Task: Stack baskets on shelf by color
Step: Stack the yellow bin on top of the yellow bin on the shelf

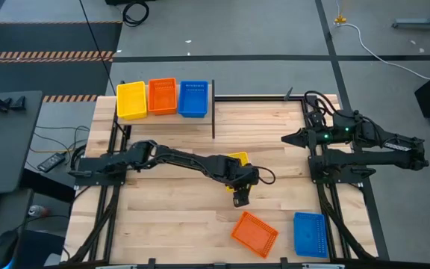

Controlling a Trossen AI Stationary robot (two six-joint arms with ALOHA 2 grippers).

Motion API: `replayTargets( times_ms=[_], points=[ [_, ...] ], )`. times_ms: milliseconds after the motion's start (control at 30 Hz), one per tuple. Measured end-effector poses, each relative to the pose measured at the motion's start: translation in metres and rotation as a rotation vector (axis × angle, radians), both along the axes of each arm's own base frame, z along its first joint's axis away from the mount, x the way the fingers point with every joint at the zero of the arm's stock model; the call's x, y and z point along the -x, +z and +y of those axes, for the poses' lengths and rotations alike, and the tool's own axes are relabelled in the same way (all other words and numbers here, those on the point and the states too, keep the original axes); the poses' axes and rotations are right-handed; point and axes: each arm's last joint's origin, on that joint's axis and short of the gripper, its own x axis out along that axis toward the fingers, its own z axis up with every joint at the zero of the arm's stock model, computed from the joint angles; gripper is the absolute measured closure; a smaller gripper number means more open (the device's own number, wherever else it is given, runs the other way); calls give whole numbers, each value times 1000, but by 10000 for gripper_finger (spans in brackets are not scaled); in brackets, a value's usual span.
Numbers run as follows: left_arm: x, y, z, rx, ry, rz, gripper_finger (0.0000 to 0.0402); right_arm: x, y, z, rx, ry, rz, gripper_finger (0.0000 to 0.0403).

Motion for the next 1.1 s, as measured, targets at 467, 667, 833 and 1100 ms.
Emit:
replayTargets(
  times_ms=[467, 667, 833, 1100],
  points=[
    [8, -16, 1, 10, 75, 127, 388, 0, 1, 0, 7, -2, -7, 160],
    [18, 3, -3, 29, 107, 146, 395, 0, 1, 0, 18, -1, -7, 160],
    [28, 54, -10, -5, 106, 70, 395, 0, 1, 0, 37, 0, -7, 160],
    [50, 131, -12, -178, 91, 10, 396, 0, 1, 0, 38, -3, -7, 160]
  ],
)
